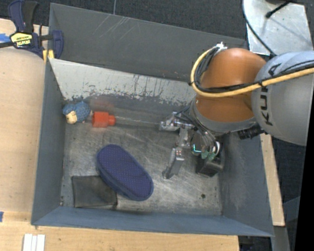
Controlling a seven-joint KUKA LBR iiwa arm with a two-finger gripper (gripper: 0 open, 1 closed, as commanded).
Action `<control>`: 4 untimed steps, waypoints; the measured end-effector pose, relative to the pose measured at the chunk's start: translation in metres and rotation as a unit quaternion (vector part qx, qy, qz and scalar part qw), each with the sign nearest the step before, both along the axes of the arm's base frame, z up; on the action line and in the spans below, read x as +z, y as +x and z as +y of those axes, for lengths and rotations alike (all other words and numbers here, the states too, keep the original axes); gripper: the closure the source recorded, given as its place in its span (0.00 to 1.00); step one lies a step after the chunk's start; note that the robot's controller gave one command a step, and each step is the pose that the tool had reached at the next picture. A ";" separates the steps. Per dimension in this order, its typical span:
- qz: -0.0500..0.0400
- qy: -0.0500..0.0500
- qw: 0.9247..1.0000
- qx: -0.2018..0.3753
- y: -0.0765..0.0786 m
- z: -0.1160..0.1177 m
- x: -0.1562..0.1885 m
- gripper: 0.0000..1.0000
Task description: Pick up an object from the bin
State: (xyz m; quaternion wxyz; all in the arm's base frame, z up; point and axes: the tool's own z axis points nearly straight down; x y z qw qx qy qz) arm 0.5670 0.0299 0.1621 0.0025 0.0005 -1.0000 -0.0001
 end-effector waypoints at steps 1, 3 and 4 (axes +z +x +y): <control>-0.004 -0.002 0.989 0.147 0.009 0.075 -0.088 0.00; -0.006 0.001 0.876 0.482 -0.001 0.168 -0.057 0.00; -0.003 0.000 0.841 0.540 0.001 0.175 -0.089 0.00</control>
Offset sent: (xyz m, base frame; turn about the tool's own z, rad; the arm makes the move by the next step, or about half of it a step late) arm 0.0063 0.0769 -0.0921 -0.2947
